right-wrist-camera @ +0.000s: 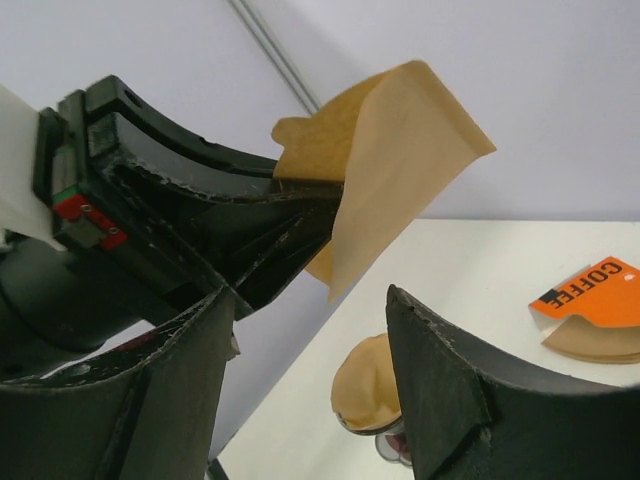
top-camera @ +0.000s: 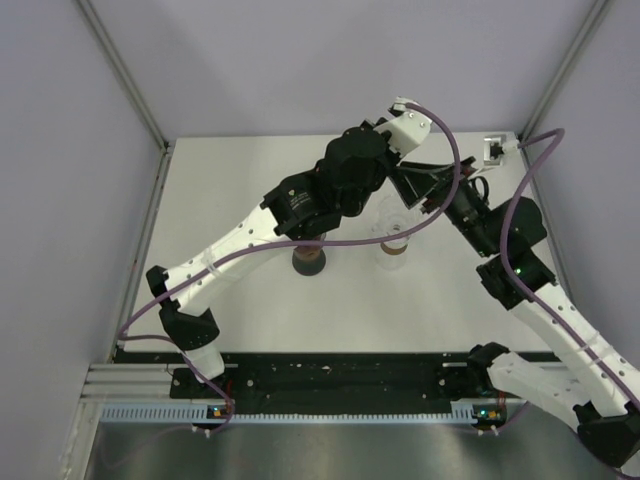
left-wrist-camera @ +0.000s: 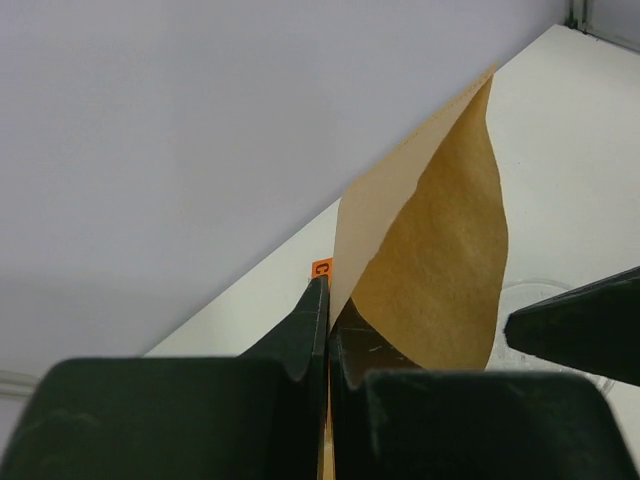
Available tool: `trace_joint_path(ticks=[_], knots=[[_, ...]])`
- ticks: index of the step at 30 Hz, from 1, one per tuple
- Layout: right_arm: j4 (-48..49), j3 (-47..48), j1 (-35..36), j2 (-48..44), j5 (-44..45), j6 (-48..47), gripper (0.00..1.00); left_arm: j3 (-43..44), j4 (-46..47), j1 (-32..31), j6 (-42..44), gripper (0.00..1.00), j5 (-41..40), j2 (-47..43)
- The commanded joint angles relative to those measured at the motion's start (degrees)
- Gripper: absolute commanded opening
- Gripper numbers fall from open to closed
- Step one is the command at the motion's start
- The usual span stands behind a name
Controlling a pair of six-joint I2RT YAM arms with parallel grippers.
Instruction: Place the coffee filter in the dripper
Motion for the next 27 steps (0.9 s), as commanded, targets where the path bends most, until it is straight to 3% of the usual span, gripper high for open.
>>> trace_joint_path(ticks=[1, 7, 10, 12, 19, 26, 27], knots=[[1.13, 3.68, 2.66, 3.58, 5.5, -1.83, 0.61, 1.93, 0.34, 0.08, -2.34, 0.0, -1.37, -0.93], [-4.77, 6.41, 2.75, 7.72, 16.32, -1.04, 0.46, 2.28, -0.45, 0.08, -2.96, 0.0, -0.49, -1.37], [-4.85, 7.28, 2.75, 8.95, 17.64, -2.53, 0.14, 2.28, -0.89, 0.17, -3.13, 0.0, -0.75, -1.46], [-6.26, 7.9, 2.75, 9.57, 18.69, -3.67, 0.0, 2.46, -0.63, 0.43, -2.69, 0.0, -0.93, -1.63], [-9.78, 5.28, 1.26, 5.97, 24.58, -9.21, 0.0, 4.3, -0.36, 5.61, -1.72, 0.0, 1.52, -2.6], [-7.06, 7.19, 0.9, 8.07, 11.95, -14.13, 0.0, 4.21, -5.63, 6.06, -4.36, 0.0, 7.33, -3.13], [-6.79, 7.72, 0.9, 8.51, 9.84, -14.66, 0.07, 4.3, -6.16, 6.06, -4.71, 0.0, 7.94, -3.13]])
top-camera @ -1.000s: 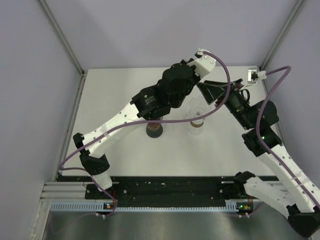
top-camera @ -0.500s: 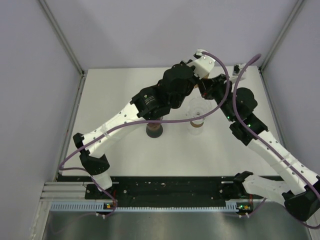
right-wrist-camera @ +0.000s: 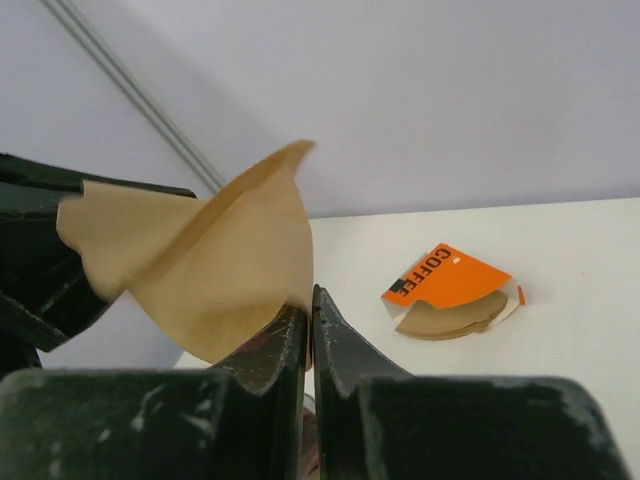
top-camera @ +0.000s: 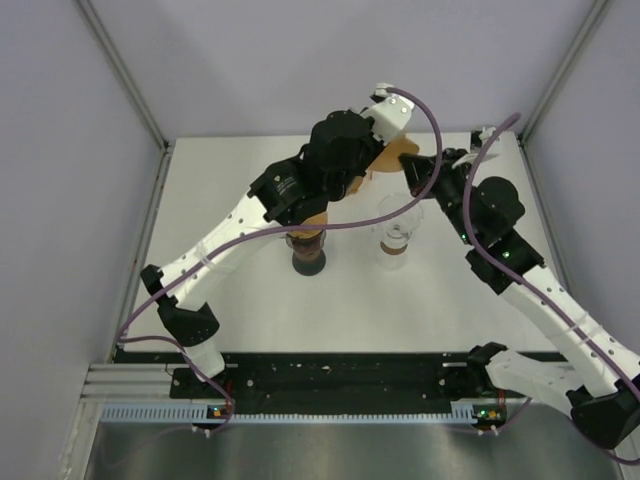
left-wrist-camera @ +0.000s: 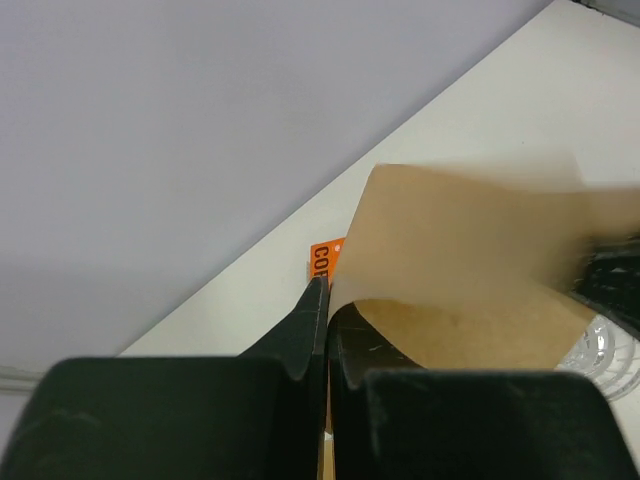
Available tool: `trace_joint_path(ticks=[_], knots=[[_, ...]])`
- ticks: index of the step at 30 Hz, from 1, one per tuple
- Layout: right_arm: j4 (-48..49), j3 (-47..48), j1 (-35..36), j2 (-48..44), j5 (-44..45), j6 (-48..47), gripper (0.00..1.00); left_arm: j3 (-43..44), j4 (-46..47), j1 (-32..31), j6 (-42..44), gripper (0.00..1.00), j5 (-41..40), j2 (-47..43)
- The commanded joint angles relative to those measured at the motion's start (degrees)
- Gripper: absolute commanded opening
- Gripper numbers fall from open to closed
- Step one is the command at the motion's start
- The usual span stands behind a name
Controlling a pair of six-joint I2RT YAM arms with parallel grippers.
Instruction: Place the coffee filter in the dripper
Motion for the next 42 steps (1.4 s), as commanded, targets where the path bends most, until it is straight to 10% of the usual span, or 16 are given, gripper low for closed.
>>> trace_joint_path(ticks=[1, 8, 16, 25, 42], knots=[[1.21, 3.51, -0.39, 2.11, -8.93, -5.17, 0.16, 2.86, -1.88, 0.31, -2.42, 0.0, 2.83, -3.28], [2.7, 4.92, -0.47, 3.25, -10.53, -7.99, 0.38, 4.18, -4.87, 0.22, -4.88, 0.0, 6.7, -3.19], [-4.13, 6.84, -0.47, 3.69, -3.34, -6.77, 0.0, 4.71, -6.1, 0.22, -6.03, 0.0, 8.64, -3.11], [-22.51, 17.39, -0.47, 8.78, -7.0, -5.09, 0.0, 7.16, -4.17, 0.22, 0.21, 0.41, 7.24, -1.35], [-27.18, 21.44, -0.47, 9.93, -10.35, -5.44, 0.0, 7.43, -9.79, 0.22, -3.21, 0.4, 11.35, -0.03]])
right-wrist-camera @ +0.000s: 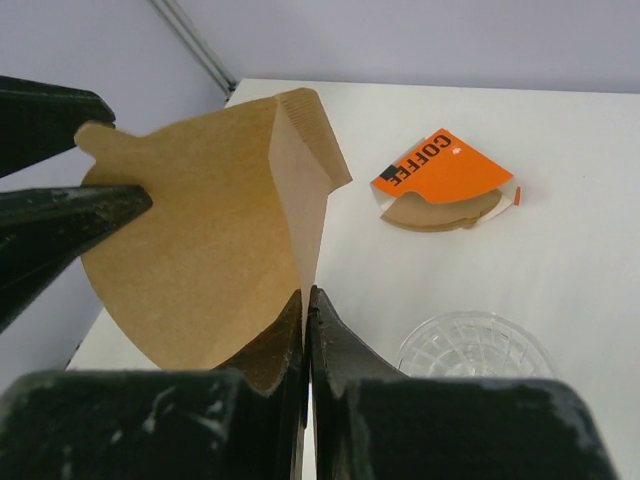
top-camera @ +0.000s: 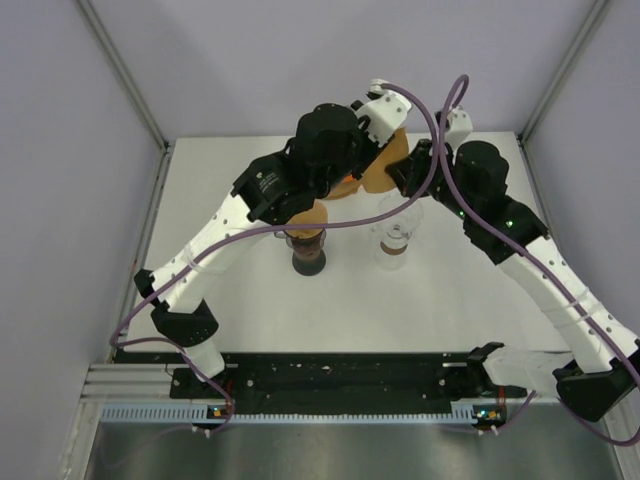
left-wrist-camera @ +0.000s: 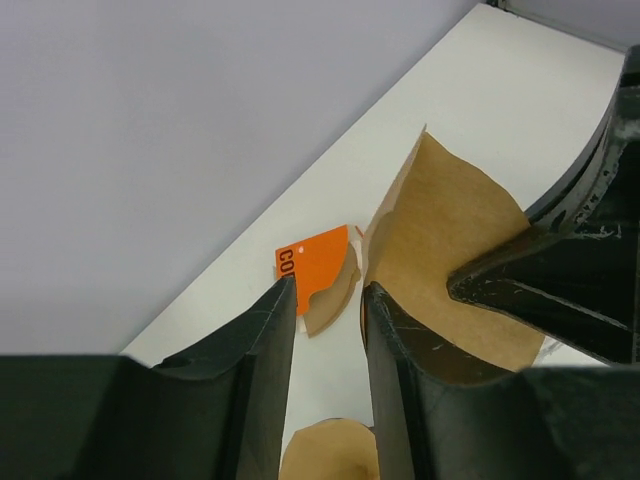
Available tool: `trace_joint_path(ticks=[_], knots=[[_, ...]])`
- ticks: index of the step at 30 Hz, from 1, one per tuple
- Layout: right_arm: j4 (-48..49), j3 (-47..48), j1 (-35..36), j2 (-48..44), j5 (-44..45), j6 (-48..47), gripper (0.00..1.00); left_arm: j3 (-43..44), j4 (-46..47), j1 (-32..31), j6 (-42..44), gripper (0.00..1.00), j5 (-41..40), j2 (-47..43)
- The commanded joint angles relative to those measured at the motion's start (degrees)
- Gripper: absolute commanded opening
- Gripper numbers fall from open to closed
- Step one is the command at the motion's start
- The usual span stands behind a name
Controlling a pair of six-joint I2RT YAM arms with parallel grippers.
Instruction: Place the coffee filter in the dripper
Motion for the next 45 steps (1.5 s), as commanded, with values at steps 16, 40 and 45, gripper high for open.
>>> trace_joint_path(ticks=[16, 40, 45], knots=[[-3.61, 5.21, -1.08, 0.49, -0.54, -2.9, 0.0, 0.94, -1.78, 0.64, -2.54, 0.0, -2.38, 1.33], [6.67, -0.42, -6.45, -3.03, -14.51, -4.66, 0.26, 0.32, -6.17, 3.1, -7.37, 0.0, 6.13, -0.69], [5.53, -0.07, -6.45, -2.23, -11.19, -5.09, 0.24, 0.5, -6.69, 3.1, -7.72, 0.0, 7.54, -0.87]])
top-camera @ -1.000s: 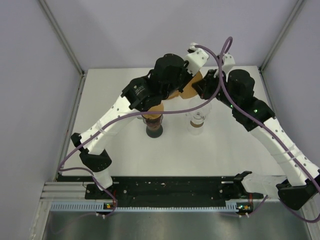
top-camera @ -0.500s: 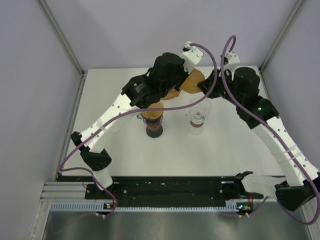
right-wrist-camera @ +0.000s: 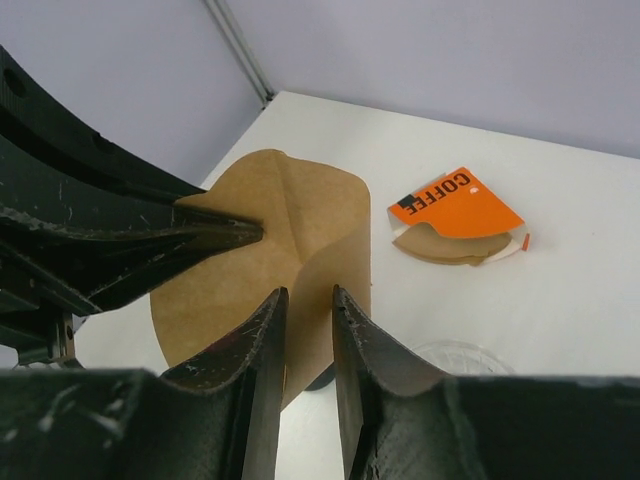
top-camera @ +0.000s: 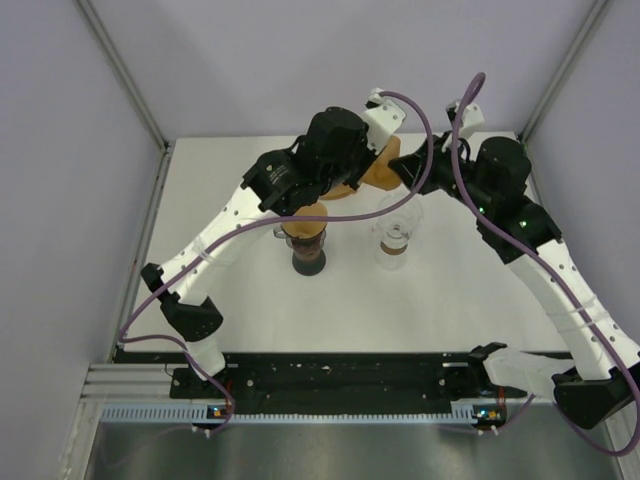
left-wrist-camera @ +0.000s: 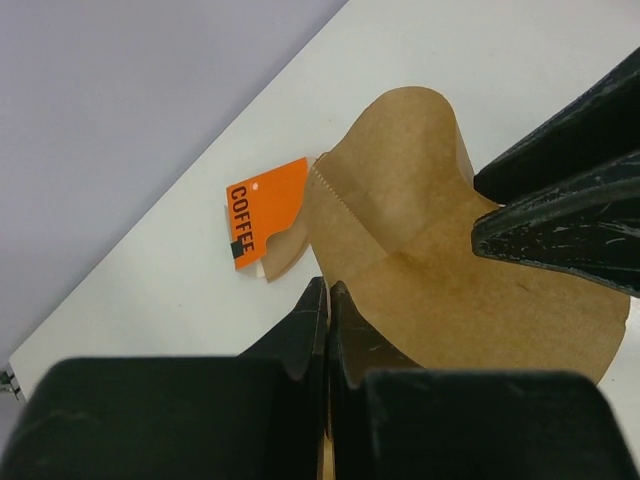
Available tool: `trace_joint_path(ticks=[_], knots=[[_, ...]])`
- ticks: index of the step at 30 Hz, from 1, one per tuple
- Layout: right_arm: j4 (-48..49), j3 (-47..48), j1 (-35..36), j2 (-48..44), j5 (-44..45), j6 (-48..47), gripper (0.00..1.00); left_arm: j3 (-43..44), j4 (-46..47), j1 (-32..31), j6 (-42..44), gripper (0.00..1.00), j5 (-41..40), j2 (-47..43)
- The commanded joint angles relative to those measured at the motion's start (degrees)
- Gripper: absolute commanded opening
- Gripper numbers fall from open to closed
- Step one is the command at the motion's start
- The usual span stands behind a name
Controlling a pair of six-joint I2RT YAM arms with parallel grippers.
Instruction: Place the coffee filter in the dripper
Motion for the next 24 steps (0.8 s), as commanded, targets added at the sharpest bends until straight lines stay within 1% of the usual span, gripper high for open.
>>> trace_joint_path(ticks=[1, 4, 5, 6, 8, 13, 14, 16, 18, 21, 22, 23, 24], knots=[[2.03, 0.33, -0.27, -0.46, 3.38, -0.16, 0.24, 2.66, 0.17, -0.16, -1.38, 0.0, 2.05, -2.7], [0.8, 0.59, -0.35, -0.11, 6.64, -0.77, 0.2, 2.66, -0.1, -0.16, -1.47, 0.0, 2.4, -2.97], [0.71, 0.77, -0.35, 0.06, 6.91, -0.86, 0.16, 2.66, -0.27, -0.16, -1.56, 0.0, 2.75, -2.97], [0.36, 0.86, -0.35, 0.33, 7.17, -0.86, 0.09, 2.66, -0.36, -0.16, -1.73, 0.0, 2.84, -3.05], [-1.13, 1.56, -0.35, 0.85, 8.4, -0.95, 0.0, 2.66, -0.36, -0.16, -1.82, 0.0, 2.67, -3.14], [-5.08, 1.91, -0.44, 0.86, 12.53, -2.53, 0.0, 2.57, -0.45, 0.11, -1.47, 0.0, 0.65, -3.49], [-5.61, 1.91, -0.36, 0.77, 14.45, -2.96, 0.0, 2.49, -0.45, 0.37, -1.47, 0.0, 0.65, -3.75], [-6.06, 1.82, -0.53, 0.24, 14.99, -3.67, 0.0, 2.4, -0.45, 0.63, -1.47, 0.0, 0.56, -3.93], [-6.06, 1.91, -0.53, -0.02, 14.39, -3.76, 0.0, 2.22, -0.54, 0.81, -1.38, 0.0, 0.64, -3.76], [-6.14, 2.79, -0.53, 0.5, 10.35, -3.67, 0.0, 2.22, -0.98, 0.72, -1.47, 0.0, 3.27, -3.32], [-6.49, 3.05, -0.44, 0.59, 10.16, -3.59, 0.0, 2.22, -1.15, 0.81, -1.65, 0.02, 4.33, -3.14], [-7.02, 3.14, -0.53, 0.77, 10.25, -3.58, 0.0, 2.31, -1.68, 0.72, -2.0, 0.14, 5.21, -2.79], [-7.46, 3.23, -0.53, 0.77, 10.77, -3.67, 0.0, 2.22, -1.94, 0.81, -2.35, 0.22, 5.65, -2.44]])
